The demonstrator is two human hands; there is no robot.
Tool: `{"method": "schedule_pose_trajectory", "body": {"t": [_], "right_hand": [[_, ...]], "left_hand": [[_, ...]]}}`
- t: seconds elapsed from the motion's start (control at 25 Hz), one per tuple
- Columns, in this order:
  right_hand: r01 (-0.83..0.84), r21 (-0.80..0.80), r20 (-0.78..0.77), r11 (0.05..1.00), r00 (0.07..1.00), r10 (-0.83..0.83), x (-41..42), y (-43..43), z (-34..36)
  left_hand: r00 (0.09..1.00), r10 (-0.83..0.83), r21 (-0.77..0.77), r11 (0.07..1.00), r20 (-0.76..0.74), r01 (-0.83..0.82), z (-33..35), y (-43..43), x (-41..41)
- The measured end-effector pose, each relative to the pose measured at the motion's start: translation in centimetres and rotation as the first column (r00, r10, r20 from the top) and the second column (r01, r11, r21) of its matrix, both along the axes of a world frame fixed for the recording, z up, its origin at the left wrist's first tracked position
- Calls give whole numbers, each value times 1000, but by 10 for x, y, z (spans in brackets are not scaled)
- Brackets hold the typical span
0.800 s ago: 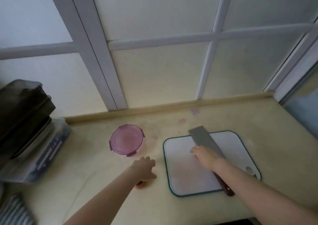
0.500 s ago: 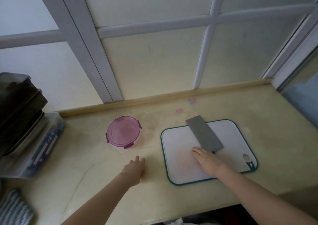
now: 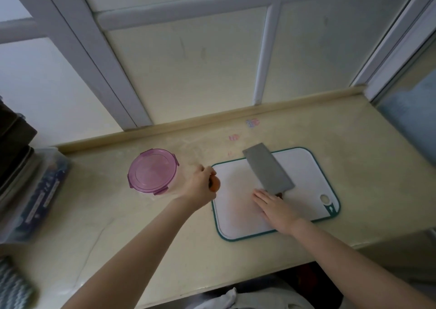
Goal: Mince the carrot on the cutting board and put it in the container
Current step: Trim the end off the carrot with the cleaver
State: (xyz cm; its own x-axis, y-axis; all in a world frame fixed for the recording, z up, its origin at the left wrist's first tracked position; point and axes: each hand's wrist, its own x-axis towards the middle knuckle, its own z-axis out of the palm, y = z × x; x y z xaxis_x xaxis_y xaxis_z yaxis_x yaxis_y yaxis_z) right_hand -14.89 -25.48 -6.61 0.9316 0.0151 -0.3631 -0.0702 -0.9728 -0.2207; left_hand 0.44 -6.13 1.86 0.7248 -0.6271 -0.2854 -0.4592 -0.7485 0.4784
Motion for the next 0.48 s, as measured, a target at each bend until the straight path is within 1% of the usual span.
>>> {"method": "schedule_pose_trajectory", "body": {"t": [0.08, 0.2, 0.48], "right_hand": [[11, 14, 6, 1000, 1000, -11, -1, 0, -2], [25, 42, 10, 999, 1000, -25, -4, -1, -1], [-11, 12, 78, 1000, 997, 10, -10, -1, 0]], "left_hand": [[999, -17, -2, 1000, -28, 17, -4, -20, -8], [997, -30, 42, 999, -74, 33, -16, -41, -19], [997, -34, 50, 998, -72, 38, -43, -55, -42]]}}
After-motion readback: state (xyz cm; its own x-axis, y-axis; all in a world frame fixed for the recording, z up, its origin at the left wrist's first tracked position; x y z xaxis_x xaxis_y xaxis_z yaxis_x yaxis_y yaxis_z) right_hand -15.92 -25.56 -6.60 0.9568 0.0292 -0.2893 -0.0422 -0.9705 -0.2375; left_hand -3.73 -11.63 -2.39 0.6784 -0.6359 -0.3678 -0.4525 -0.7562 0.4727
